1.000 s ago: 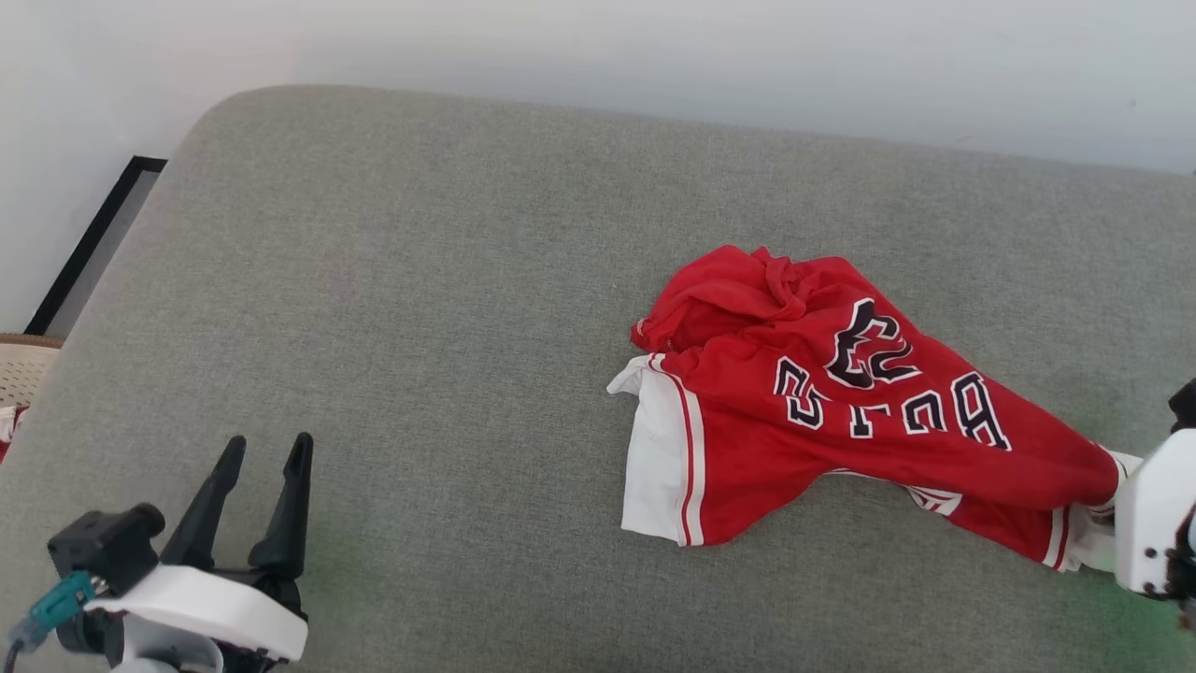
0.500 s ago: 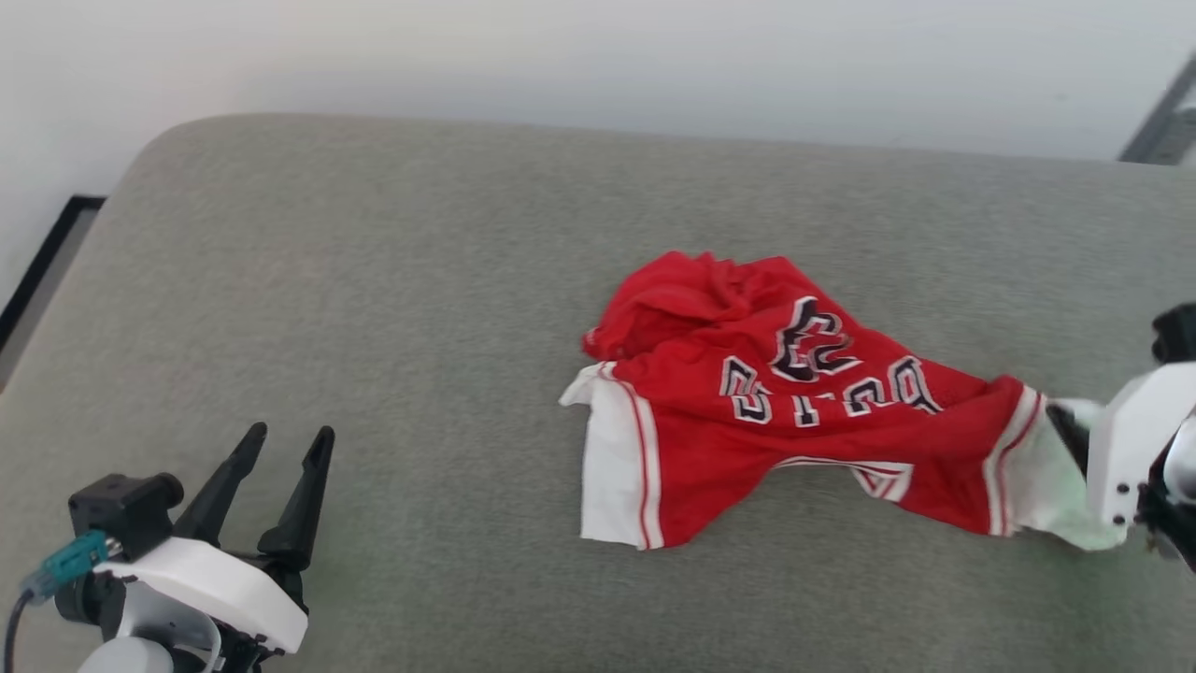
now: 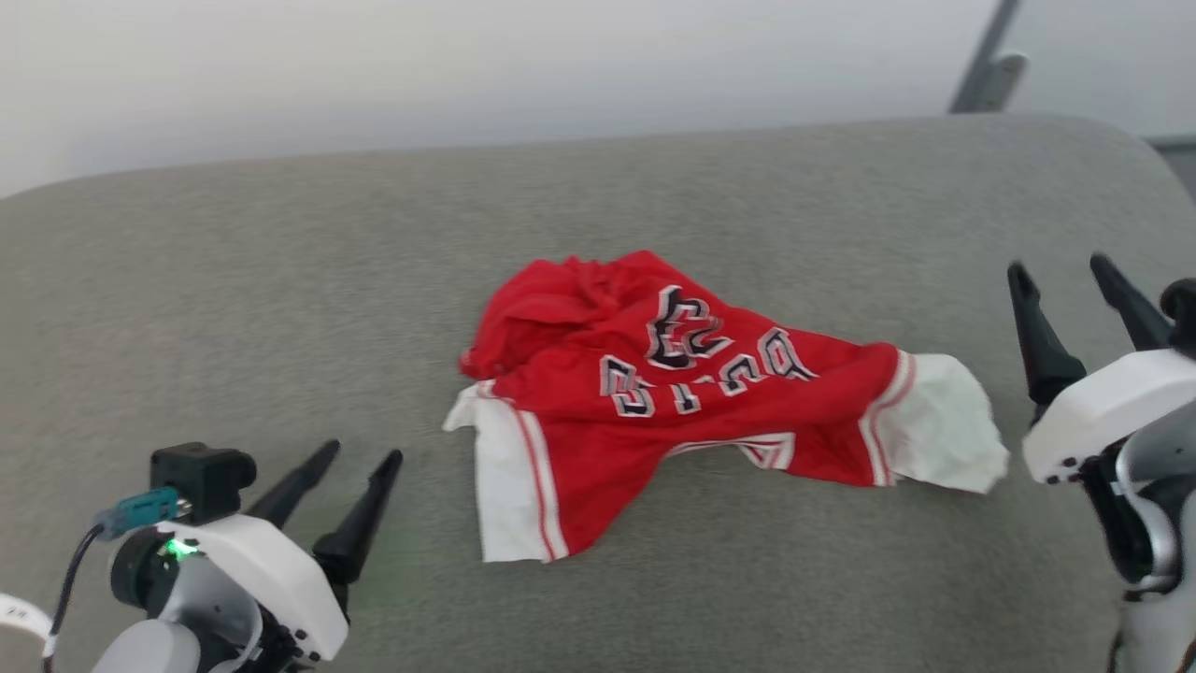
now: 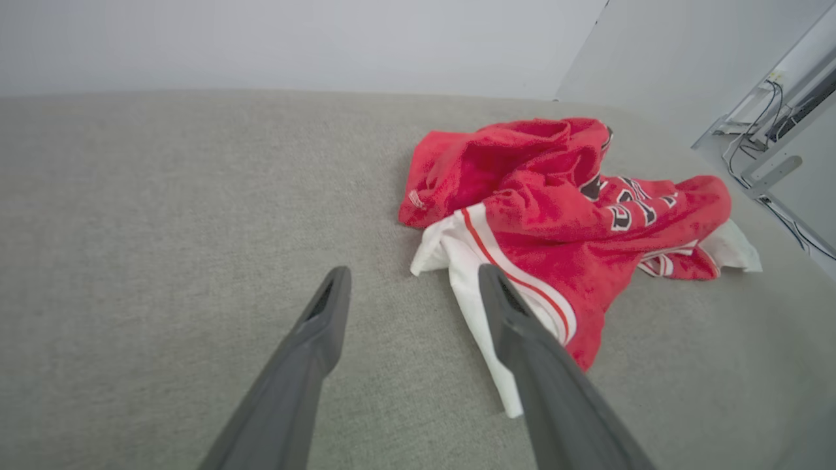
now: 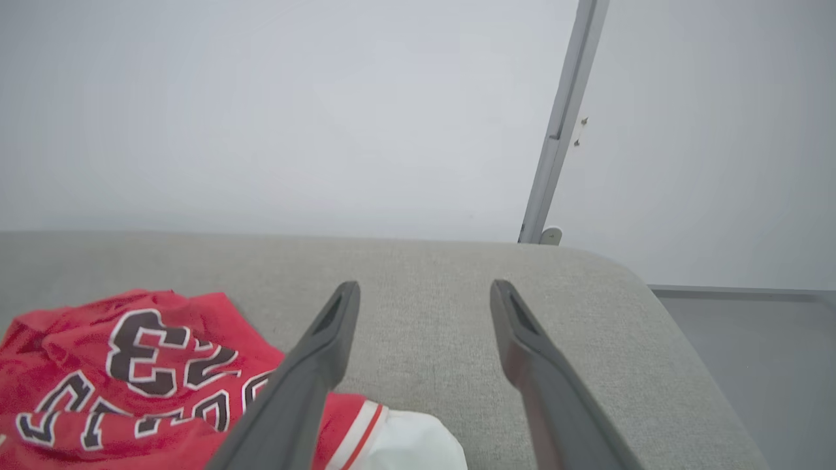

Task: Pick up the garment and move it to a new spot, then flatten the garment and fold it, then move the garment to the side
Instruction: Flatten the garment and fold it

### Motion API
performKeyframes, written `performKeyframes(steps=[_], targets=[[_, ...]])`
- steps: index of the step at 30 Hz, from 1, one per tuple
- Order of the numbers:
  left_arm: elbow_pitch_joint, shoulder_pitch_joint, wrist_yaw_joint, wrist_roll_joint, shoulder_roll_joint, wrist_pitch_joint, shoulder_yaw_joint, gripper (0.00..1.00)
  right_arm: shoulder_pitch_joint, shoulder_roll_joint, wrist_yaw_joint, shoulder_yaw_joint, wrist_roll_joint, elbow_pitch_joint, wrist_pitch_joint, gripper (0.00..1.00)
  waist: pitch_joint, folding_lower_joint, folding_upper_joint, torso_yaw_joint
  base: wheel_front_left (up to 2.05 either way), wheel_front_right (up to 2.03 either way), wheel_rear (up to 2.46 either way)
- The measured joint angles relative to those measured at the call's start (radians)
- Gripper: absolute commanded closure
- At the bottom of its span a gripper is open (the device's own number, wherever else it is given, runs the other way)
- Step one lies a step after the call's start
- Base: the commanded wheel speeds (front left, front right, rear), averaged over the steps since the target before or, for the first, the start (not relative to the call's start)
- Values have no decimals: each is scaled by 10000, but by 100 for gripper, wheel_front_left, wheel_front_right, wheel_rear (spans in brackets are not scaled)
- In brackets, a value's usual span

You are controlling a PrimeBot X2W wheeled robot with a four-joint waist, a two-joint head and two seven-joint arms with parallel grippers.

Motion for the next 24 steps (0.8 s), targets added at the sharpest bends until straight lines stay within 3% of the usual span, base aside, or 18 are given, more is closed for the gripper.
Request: performKeyframes(steps=[9,16,24], targets=[[115,-284,347,-502,0,1971,-548,0,331,1074,0,-82,-677,-353,-3172,0,262,0,0,-1095,0,0,0],[671,-502,1032,-658,52,3664,-988,0,648,1544,0,88,-940,-284,-4213,0,517,0,0,-1736,0,0,0],[905,-956,1549,-522,17,4713,-1335,0,868,1611,0,234,-614,-194,-4677,0,752,0,0,-2094,0,0,0]])
